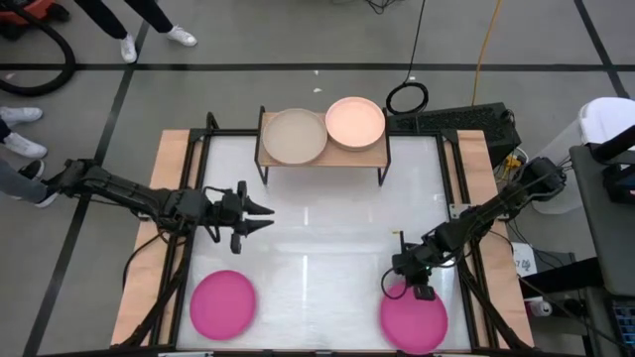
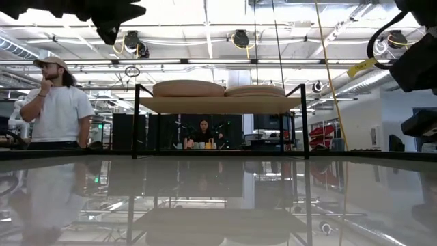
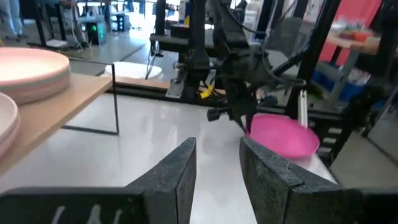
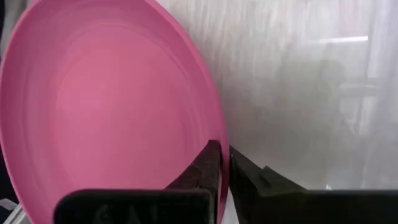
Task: Place and stack plates onto a shelf
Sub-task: Stack the right pink plate on top of the gray plate on the shelf
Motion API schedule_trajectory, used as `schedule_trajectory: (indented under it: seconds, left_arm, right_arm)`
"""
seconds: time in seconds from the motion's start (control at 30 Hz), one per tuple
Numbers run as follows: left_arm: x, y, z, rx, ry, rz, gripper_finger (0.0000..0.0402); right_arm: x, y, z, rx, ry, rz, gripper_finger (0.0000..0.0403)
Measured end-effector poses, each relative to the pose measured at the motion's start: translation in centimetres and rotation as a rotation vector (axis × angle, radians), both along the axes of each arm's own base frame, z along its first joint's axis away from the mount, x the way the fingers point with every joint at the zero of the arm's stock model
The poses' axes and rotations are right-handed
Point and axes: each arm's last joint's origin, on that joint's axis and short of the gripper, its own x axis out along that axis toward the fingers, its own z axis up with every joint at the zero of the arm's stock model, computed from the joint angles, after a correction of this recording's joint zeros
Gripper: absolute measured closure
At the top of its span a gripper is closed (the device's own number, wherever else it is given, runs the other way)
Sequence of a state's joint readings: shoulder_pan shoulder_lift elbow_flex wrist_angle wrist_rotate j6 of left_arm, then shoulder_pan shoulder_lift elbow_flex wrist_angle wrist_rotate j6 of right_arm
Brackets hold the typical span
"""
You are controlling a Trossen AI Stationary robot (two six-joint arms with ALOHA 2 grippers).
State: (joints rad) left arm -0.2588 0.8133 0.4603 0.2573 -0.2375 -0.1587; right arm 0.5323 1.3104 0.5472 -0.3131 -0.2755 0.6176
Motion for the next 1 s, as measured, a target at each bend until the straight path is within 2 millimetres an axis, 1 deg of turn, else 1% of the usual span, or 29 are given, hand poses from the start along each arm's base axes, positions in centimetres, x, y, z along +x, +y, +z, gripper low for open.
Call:
schedule_trajectory:
  seconds: [0.07,0.13,0.2,0.33,0.47,0.6,0.73,0.83,0.9,0.93,1.0]
  left_arm:
    - [-0.3,0.2,0.6,-0.027,-0.028,0.006,0.0275]
    - [-1.0,0.4,2.0,-0.048,-0.096,0.006,0.0275]
    - [-2.0,0.6,3.4,-0.053,-0.165,0.005,0.0275]
    - [-4.1,1.2,5.1,0.018,-0.277,0.01,0.0275]
    - [-5.8,1.6,6.0,0.085,-0.358,0.021,0.0275]
    - [-6.9,1.9,6.5,0.045,-0.408,0.022,0.0275]
    - [-7.3,2.0,6.5,0.032,-0.406,0.021,0.0275]
    - [-7.3,2.1,6.3,0.071,-0.385,0.041,0.0275]
    - [-7.2,2.1,6.1,0.069,-0.363,0.061,0.0275]
    - [-7.2,2.1,6.0,0.057,-0.351,0.061,0.0275]
    - [-7.0,2.0,5.6,0.041,-0.311,0.057,0.0275]
  right_arm:
    - [0.2,-0.3,0.1,-0.003,-0.009,-0.014,0.0398]
    - [0.7,-0.7,0.6,-0.015,-0.037,-0.03,0.04]
    - [1.6,-1.3,1.6,-0.045,-0.108,-0.059,0.0401]
    - [4.4,-2.8,5.0,-0.157,-0.32,-0.131,0.0401]
    - [7.7,-4.9,9.7,-0.242,-0.563,-0.2,0.0402]
    - [10.1,-8.2,14.6,-0.346,-0.795,-0.374,0.0402]
    - [11.2,-12.3,18.9,-0.423,-0.974,-0.593,0.0402]
    - [11.6,-15.5,21.1,-0.448,-1.042,-0.699,0.0402]
    - [12.1,-17.4,21.9,-0.445,-1.074,-0.738,0.0402]
    - [12.3,-18.2,22.1,-0.444,-1.093,-0.754,0.0402]
    - [13.0,-20.0,22.0,-0.467,-1.097,-0.795,0.0402]
